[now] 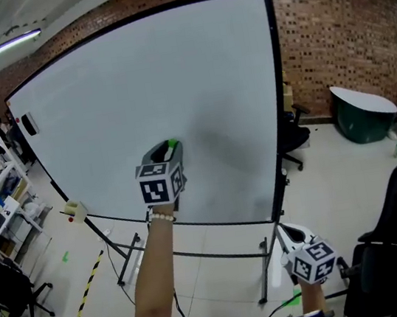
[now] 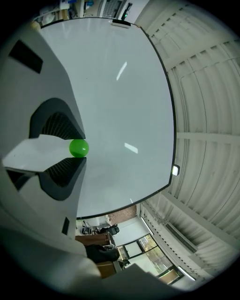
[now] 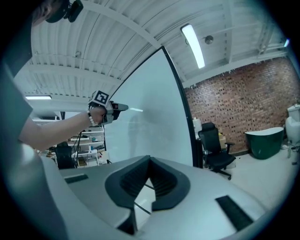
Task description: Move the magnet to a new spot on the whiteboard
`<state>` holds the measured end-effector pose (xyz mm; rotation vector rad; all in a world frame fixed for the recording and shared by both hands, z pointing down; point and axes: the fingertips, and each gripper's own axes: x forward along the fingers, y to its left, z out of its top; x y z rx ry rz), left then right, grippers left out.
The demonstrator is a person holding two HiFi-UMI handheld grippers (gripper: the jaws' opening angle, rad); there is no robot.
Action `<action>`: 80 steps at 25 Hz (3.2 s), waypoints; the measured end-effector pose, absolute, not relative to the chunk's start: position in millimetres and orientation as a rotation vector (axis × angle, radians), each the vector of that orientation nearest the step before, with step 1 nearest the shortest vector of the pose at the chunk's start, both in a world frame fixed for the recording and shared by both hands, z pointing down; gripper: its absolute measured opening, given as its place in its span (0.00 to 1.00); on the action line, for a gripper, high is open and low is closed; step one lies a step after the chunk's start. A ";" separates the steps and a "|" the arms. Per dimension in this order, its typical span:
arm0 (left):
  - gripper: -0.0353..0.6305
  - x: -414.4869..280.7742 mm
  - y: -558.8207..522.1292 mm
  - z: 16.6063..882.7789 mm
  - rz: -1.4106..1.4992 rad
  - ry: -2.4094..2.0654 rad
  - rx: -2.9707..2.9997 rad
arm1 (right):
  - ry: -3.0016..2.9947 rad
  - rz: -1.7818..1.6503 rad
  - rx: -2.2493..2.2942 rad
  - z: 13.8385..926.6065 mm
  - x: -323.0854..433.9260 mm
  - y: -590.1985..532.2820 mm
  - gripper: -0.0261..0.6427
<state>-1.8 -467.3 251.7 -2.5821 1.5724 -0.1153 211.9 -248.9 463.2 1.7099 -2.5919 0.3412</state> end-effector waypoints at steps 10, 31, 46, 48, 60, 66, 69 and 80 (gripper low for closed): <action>0.23 4.2 -525.5 225.4 -0.106 1.644 -2.496 | -2.566 0.365 1.744 478.5 250.3 -268.1 0.05; 0.30 -20.4 -482.4 234.1 -0.058 1.670 -2.480 | -2.607 0.331 1.677 472.6 226.0 -266.6 0.05; 0.06 -108.3 -251.4 436.9 -0.034 1.820 -2.793 | -2.681 0.348 1.486 460.2 111.4 -236.4 0.05; 0.06 -110.9 -219.6 462.3 -0.067 1.837 -2.860 | -2.694 0.359 1.440 460.7 89.5 -228.6 0.05; 0.06 -183.3 -115.9 538.4 -0.185 1.934 -3.010 | -2.734 0.460 1.273 489.0 -50.8 -149.2 0.05; 0.06 -205.2 -123.2 531.3 -0.178 1.919 -2.995 | -2.709 0.555 1.310 508.7 -58.5 -127.1 0.05; 0.06 -202.9 -124.9 525.0 -0.147 1.897 -3.001 | -2.693 0.543 1.341 507.1 -52.3 -125.0 0.05; 0.06 -174.2 -123.8 501.8 -0.061 1.802 -3.038 | -2.683 0.439 1.352 482.3 -45.2 -121.7 0.05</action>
